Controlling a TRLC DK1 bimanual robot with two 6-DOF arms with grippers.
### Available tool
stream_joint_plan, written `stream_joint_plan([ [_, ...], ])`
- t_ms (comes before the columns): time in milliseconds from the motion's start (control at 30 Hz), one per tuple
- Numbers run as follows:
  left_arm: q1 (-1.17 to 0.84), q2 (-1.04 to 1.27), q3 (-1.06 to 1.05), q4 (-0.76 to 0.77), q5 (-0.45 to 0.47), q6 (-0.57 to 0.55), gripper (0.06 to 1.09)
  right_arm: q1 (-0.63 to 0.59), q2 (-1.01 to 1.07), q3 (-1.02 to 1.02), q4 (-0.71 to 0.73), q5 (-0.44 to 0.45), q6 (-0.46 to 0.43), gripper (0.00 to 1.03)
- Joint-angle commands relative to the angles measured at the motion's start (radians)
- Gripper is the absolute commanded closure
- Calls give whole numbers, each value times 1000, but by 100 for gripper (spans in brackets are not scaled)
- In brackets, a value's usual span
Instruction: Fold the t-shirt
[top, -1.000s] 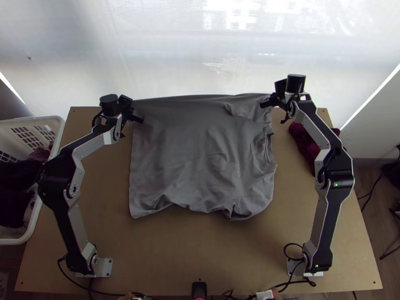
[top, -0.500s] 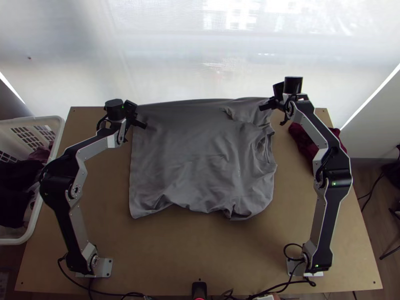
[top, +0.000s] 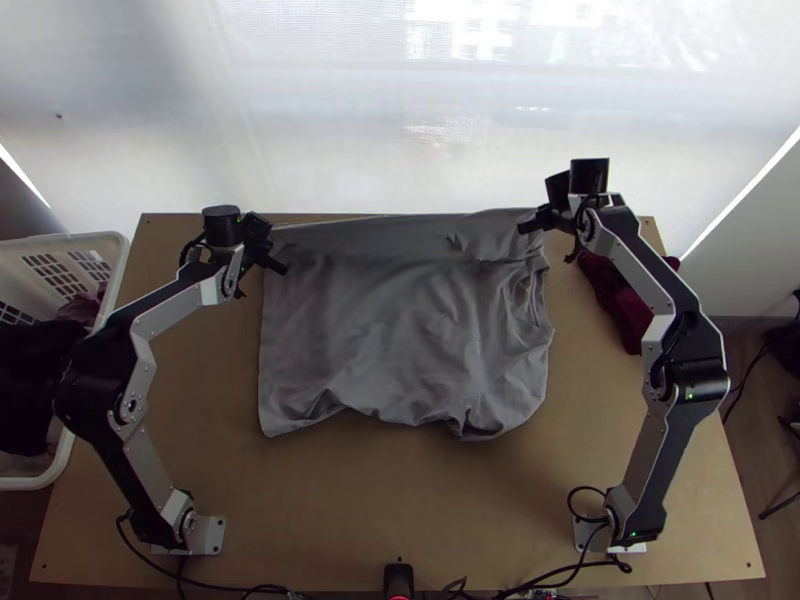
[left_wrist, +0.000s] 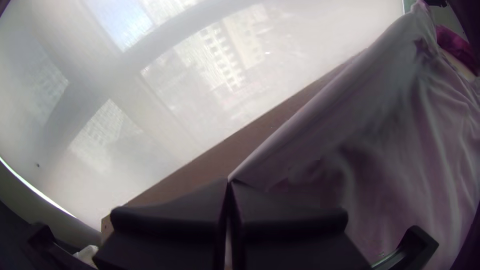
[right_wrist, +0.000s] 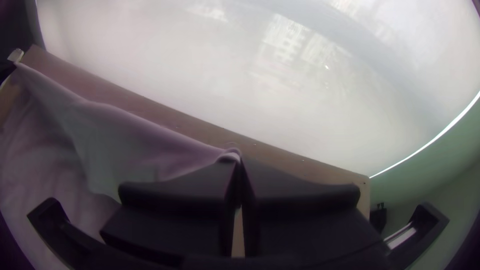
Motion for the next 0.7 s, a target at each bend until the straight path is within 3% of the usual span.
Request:
stream_joint_plan([
  [0, -23, -101, -69, -79, 35, 3, 105, 21, -114, -144, -12, -9, 10, 100],
  [133, -47, -141, -80, -214, 73, 5, 105, 17, -169, -216, -14, -14, 16, 100],
  [667, -92, -244, -214, -290, 107, -14, 105, 6, -301, -373, -52, -34, 24, 100],
])
